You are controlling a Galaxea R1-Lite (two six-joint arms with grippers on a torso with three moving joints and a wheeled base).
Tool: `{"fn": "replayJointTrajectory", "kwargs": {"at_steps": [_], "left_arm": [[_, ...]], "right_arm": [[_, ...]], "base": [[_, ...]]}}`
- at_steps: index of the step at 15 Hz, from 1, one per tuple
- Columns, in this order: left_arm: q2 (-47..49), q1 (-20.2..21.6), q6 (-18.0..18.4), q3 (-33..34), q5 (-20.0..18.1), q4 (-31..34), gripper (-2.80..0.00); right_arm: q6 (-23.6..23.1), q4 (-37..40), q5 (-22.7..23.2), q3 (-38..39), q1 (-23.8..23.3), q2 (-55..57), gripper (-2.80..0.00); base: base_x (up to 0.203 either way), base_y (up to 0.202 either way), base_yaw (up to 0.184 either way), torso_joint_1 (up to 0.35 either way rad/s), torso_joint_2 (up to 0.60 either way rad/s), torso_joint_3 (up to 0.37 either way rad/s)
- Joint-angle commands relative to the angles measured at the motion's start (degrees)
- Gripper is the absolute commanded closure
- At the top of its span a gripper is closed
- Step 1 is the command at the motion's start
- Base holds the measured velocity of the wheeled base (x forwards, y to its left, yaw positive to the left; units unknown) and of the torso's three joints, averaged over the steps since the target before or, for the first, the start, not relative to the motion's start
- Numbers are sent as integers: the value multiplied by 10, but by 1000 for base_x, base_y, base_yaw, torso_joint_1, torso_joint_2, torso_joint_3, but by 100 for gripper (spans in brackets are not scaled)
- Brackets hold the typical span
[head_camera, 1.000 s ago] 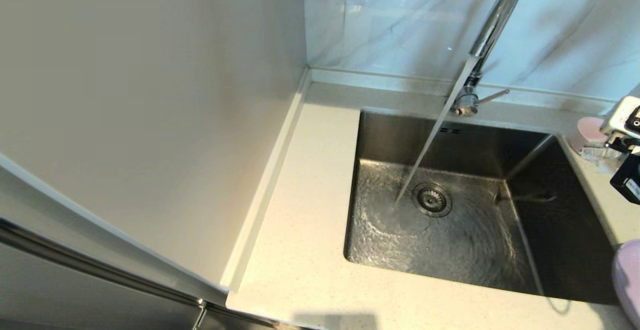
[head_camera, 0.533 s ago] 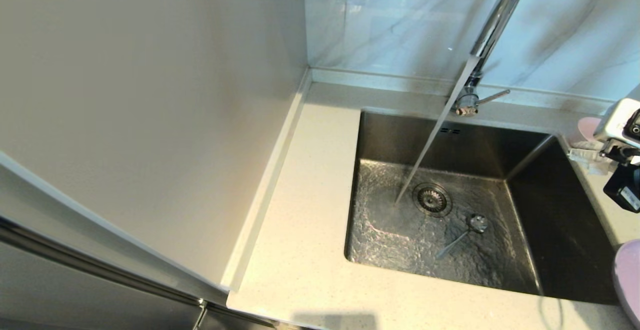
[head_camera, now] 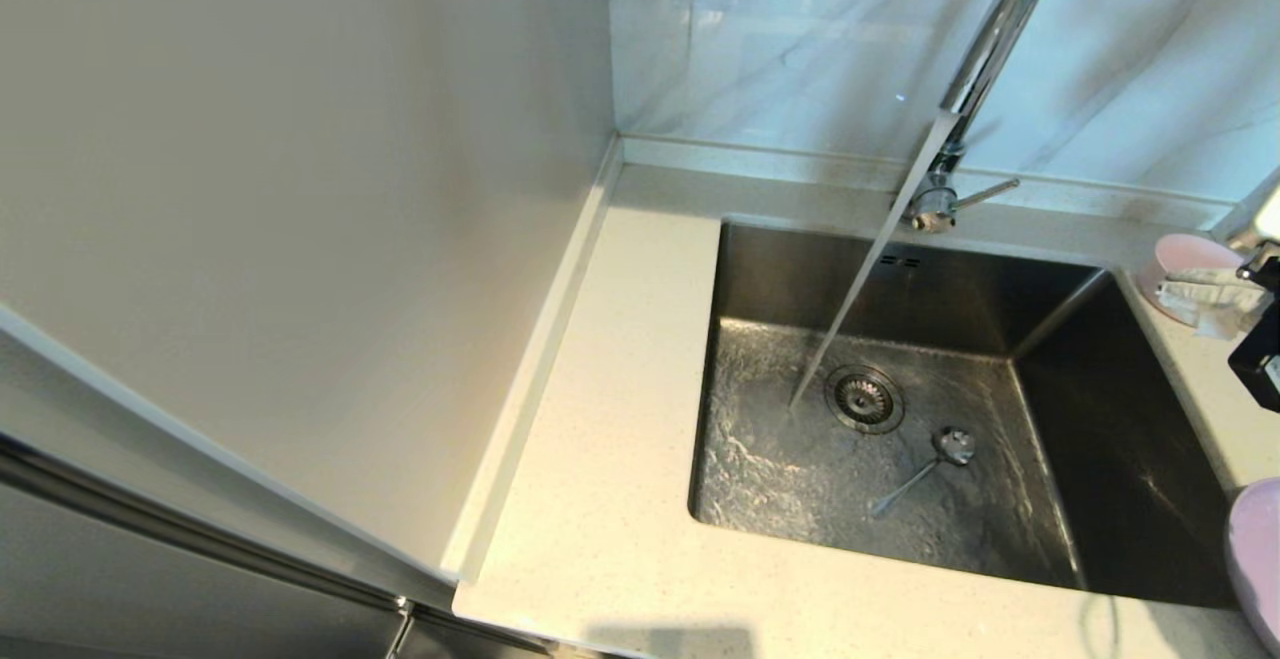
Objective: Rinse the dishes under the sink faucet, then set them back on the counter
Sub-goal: Pick up the spoon
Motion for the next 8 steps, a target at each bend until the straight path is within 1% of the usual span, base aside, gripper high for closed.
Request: {"fn": "replayJointTrajectory", "kwargs": {"at_steps": [1, 3, 6, 8], "left_arm": [[0, 0, 0, 0, 0, 0, 0], [0, 0, 0, 0, 0, 0, 0], [0, 0, 0, 0, -1, 0, 0], [0, 0, 0, 0, 0, 0, 0]], "right_arm": [[2, 0, 1, 1, -7, -6, 0], [16, 0, 1, 0, -8, -5, 0], [52, 1, 1, 5, -9, -11, 0], [65, 17, 1, 4, -9, -21, 0]], "base": [[0, 0, 0, 0, 0, 0], [0, 0, 0, 0, 0, 0], [0, 0, 0, 0, 0, 0], [0, 0, 0, 0, 0, 0]]}}
